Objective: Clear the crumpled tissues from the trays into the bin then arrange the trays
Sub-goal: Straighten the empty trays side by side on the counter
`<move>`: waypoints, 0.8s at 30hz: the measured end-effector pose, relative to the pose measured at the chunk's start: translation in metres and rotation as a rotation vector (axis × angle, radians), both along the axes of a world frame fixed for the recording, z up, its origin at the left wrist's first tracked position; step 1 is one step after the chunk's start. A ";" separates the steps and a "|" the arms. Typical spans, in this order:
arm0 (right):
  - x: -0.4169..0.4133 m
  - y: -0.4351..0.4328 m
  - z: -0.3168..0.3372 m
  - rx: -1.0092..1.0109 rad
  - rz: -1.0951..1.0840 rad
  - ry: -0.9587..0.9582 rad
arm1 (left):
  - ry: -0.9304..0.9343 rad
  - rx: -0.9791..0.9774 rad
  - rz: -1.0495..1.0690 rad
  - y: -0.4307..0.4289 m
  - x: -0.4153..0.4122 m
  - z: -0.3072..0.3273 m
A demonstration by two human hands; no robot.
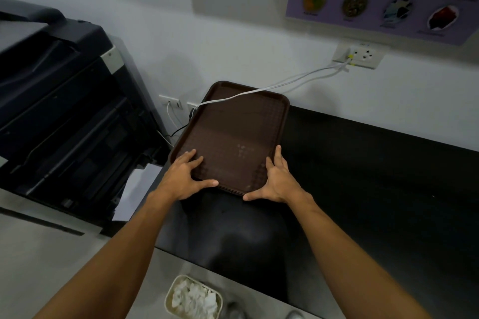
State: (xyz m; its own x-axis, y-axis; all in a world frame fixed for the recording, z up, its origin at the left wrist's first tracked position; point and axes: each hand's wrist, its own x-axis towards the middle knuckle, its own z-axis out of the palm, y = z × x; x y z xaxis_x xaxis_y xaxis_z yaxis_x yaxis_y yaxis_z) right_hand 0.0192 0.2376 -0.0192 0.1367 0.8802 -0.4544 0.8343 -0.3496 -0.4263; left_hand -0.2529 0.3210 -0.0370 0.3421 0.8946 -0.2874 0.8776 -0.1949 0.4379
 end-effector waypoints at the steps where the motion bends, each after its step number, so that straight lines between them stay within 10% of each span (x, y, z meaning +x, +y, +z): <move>1: -0.001 0.002 0.000 -0.001 -0.001 0.000 | 0.001 -0.003 0.001 0.003 -0.001 0.000; 24: 0.005 -0.044 0.013 0.138 -0.090 0.084 | -0.052 0.093 -0.033 -0.034 0.023 0.015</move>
